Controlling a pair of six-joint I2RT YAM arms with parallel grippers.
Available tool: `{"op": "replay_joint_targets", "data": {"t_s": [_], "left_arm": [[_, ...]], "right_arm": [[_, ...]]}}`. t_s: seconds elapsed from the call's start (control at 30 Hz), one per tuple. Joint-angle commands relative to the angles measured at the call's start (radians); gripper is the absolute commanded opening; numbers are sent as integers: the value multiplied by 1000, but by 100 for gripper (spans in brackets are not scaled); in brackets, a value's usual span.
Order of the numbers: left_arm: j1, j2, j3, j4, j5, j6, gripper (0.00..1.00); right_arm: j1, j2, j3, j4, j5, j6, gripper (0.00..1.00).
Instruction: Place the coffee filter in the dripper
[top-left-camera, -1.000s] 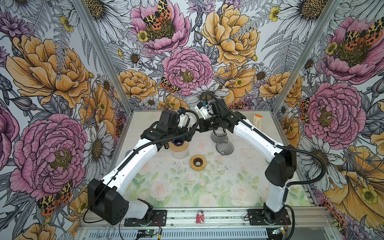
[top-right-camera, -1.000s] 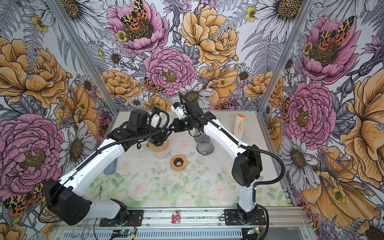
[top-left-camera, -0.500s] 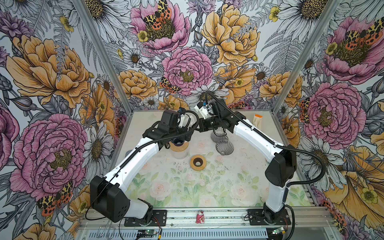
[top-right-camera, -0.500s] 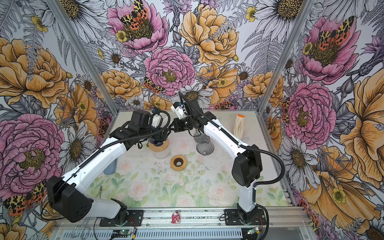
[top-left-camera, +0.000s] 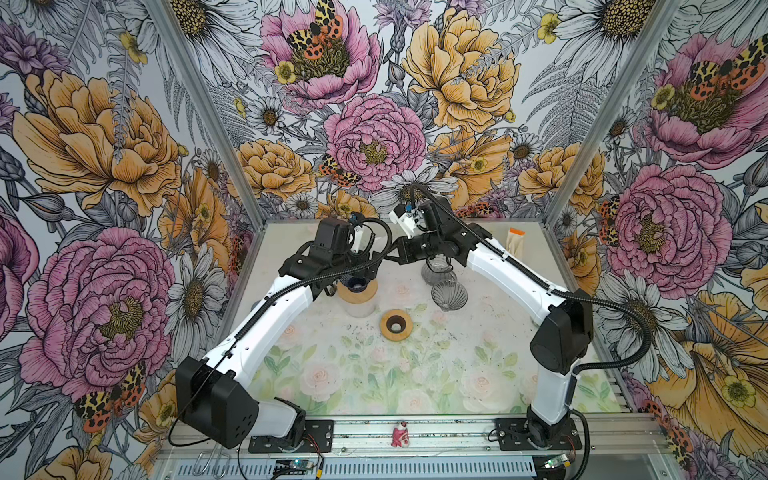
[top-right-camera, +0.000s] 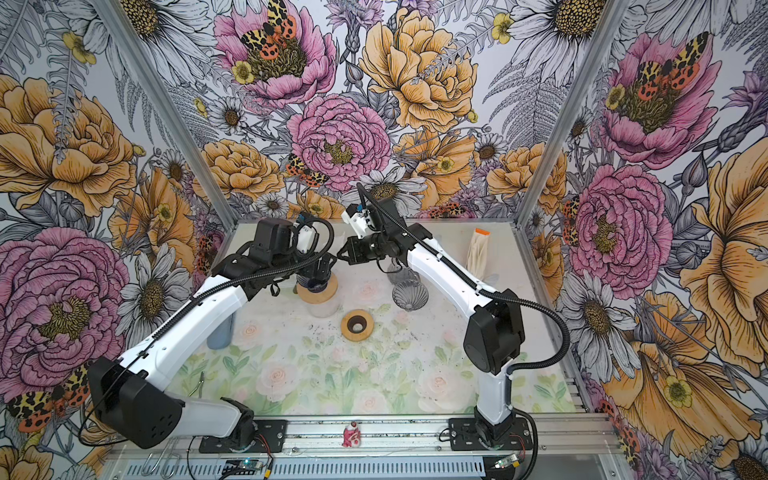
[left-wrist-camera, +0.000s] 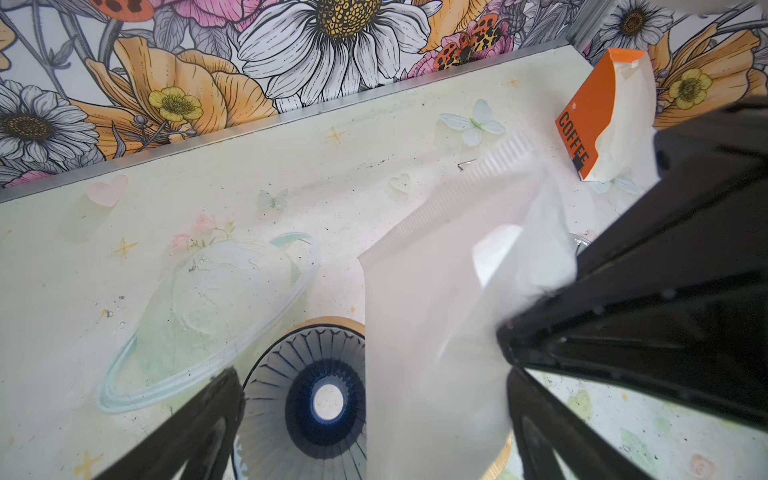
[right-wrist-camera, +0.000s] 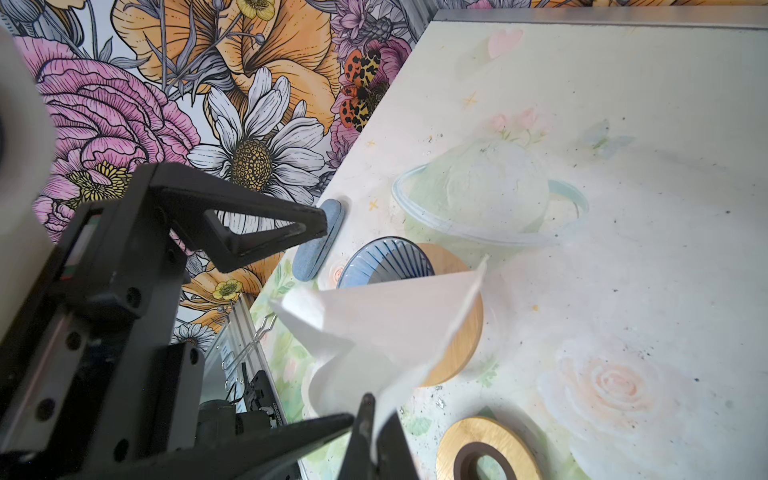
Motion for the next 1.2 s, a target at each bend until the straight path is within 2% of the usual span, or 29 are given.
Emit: {"op": "replay_joint_targets", "data": {"t_s": [0.0,0.27,0.63,0.83,0.97,1.17], "left_arm": [[13,-22,13,26,14,-12,99],[15,-25,16,35,43,-21,99],[19,2,11,42,3,-18,99],[24,1,13,40,-83,-20,99],[31,-16,11,40,-82,-21,99],[49,-45,-11,33,-77,-21,98]], "right_arm": [[-3,11,-13,-11,-1,-2,0],[-3,17,-16,-11,3,-6,0],[-3,17,-11,-13,-6,-10,0],[0,22,-13,-13,-50,-7,0],[7,32,-15,-13,-109,5,0],[12,30,-16,-16,-133,10,0]]}}
